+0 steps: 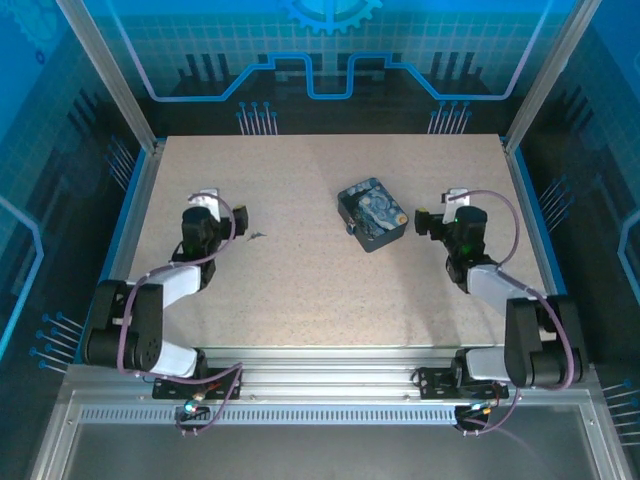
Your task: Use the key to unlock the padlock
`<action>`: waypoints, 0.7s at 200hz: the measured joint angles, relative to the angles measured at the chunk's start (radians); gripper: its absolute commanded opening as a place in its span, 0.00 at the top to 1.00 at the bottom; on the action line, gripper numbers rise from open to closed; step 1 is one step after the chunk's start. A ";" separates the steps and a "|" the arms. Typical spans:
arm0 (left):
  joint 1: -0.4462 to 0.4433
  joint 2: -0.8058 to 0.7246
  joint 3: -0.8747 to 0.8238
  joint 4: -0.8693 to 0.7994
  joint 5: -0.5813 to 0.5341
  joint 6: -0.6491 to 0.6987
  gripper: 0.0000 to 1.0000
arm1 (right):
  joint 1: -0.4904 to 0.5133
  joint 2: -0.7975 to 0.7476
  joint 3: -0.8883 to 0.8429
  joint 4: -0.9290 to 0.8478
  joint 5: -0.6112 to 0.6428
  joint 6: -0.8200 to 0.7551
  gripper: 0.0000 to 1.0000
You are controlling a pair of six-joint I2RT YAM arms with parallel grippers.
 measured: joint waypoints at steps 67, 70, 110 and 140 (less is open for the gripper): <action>0.046 -0.161 0.122 -0.282 0.146 -0.316 0.01 | -0.015 -0.115 0.211 -0.320 -0.087 0.296 0.00; 0.048 -0.164 0.130 -0.294 0.166 -0.332 0.01 | -0.019 -0.114 0.228 -0.341 -0.092 0.320 0.00; 0.018 -0.236 0.146 -0.402 0.358 -0.463 0.01 | -0.071 -0.072 0.309 -0.409 -0.268 0.479 0.00; -0.083 -0.303 0.145 -0.486 0.440 -0.504 0.01 | -0.071 0.060 0.436 -0.523 -0.359 0.504 0.00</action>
